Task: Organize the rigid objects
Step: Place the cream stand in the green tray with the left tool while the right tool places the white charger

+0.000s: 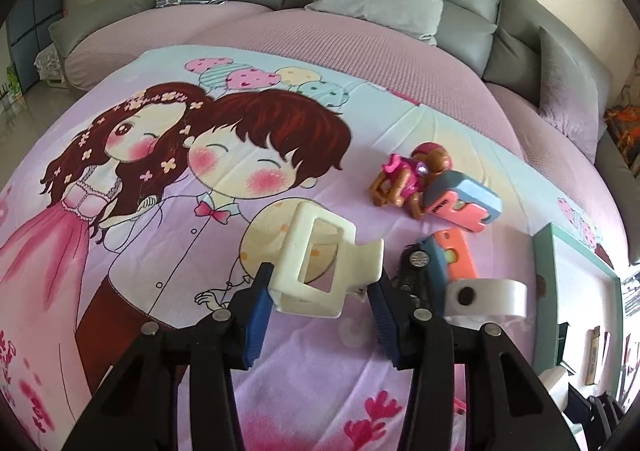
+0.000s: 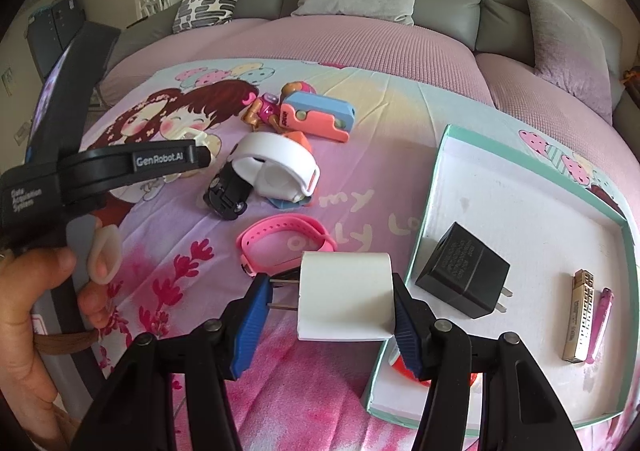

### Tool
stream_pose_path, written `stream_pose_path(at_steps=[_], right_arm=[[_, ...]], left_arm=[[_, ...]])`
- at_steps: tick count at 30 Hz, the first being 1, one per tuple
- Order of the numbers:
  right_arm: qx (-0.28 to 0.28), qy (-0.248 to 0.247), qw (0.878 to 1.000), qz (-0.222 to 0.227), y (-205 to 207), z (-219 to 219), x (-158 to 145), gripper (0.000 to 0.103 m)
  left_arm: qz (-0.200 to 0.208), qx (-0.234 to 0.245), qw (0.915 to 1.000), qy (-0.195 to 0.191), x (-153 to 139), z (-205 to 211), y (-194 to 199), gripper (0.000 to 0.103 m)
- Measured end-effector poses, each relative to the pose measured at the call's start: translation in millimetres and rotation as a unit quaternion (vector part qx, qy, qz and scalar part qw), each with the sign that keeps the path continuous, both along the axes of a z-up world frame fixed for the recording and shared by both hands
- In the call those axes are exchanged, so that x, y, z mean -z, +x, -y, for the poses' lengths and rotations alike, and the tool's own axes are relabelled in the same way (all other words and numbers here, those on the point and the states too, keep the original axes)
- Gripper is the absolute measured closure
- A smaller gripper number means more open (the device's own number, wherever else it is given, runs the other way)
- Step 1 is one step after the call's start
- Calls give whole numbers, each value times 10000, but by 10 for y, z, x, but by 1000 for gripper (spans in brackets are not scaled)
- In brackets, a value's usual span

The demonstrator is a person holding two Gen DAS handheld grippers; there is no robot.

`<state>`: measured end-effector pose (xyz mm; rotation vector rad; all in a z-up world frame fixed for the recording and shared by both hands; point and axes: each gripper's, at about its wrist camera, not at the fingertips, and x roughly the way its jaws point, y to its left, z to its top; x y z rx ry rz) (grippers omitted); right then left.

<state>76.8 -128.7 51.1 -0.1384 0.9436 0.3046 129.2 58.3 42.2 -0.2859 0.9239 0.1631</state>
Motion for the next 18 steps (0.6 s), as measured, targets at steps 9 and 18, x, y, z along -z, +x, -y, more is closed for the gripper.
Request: stream_pose_path(at_steps=[9, 18], right_arm=[[346, 259, 9981, 440, -36, 224, -259, 43], [1090, 102, 9925, 545, 83, 648, -265, 43]], left_arm=[[538, 60, 9985, -77, -378, 88, -182, 55], [887, 707, 9928, -387, -604, 528, -187, 55]])
